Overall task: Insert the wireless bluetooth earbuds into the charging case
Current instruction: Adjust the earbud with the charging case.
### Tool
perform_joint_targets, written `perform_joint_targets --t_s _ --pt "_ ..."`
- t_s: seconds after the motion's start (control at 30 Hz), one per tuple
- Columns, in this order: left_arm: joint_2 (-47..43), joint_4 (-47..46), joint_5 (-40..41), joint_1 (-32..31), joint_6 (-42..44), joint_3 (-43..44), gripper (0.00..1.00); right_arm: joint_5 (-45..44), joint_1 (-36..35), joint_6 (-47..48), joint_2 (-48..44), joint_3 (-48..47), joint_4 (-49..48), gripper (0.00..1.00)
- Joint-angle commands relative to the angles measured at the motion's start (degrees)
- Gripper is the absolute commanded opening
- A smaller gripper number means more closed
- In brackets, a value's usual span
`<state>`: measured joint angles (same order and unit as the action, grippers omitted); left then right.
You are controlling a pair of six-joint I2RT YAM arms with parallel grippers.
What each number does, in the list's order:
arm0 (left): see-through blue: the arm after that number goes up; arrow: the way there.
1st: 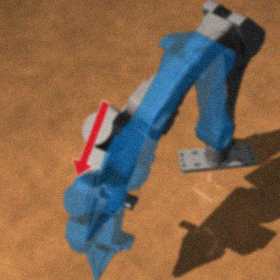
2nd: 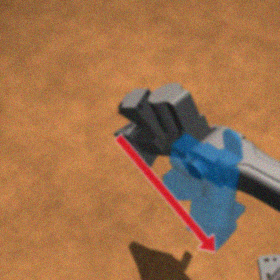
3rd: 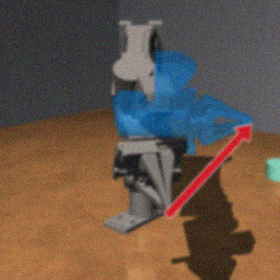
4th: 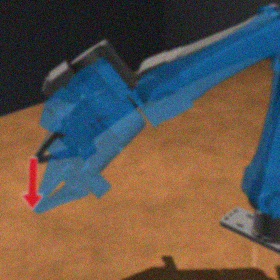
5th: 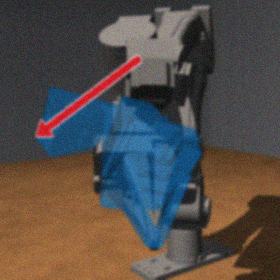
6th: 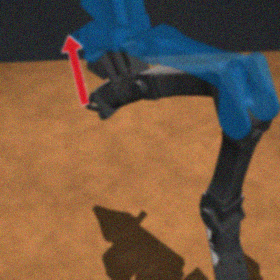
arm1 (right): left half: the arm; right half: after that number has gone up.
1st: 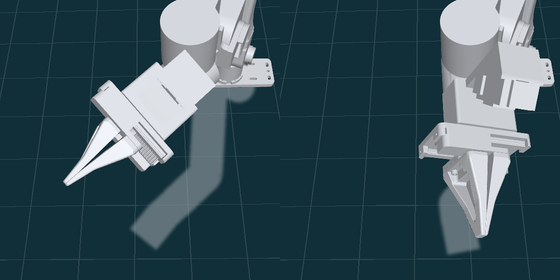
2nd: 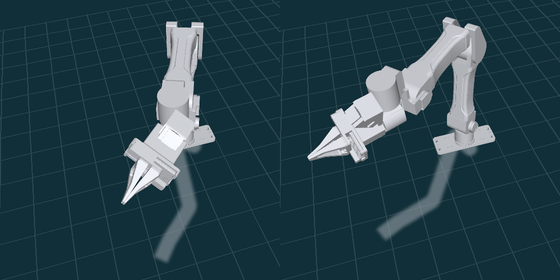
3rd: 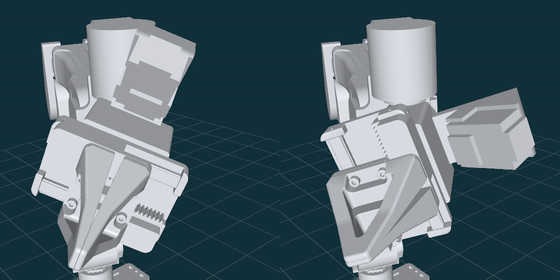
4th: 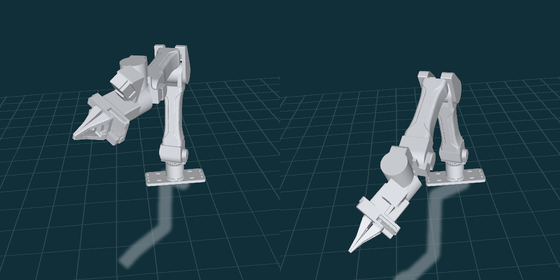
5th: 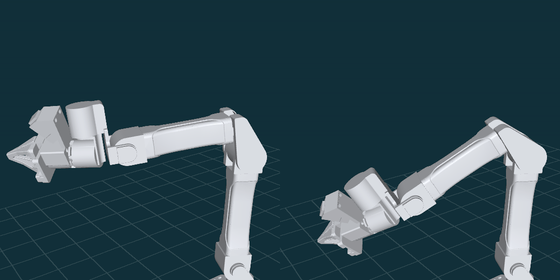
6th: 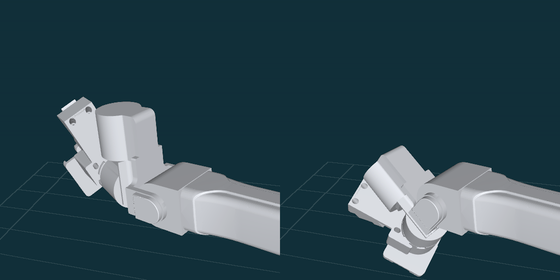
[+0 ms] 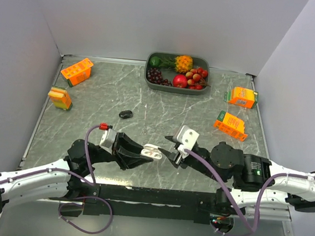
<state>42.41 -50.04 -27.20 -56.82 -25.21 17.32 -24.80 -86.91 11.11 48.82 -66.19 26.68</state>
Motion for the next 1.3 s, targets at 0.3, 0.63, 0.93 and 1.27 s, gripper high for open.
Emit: perform_joint_targets --t_s 0.3,0.63,0.93,1.27 --pt "1.4 -3.0 -2.5 -0.1 -0.5 2.5 0.01 -1.3 -0.5 0.8 7.5 -4.9 1.9 0.53" --pt "1.6 -3.0 -2.8 -0.3 -0.6 2.5 0.01 -3.2 -0.4 0.6 6.9 -4.5 0.6 0.54" --pt "2.2 -2.8 -2.8 -0.7 -0.3 2.9 0.01 -5.4 -0.1 0.6 6.7 -3.8 0.1 0.54" --pt "2.3 -3.0 -2.1 -0.7 0.1 3.4 0.01 -1.0 0.2 -0.7 8.0 -4.4 3.8 0.54"
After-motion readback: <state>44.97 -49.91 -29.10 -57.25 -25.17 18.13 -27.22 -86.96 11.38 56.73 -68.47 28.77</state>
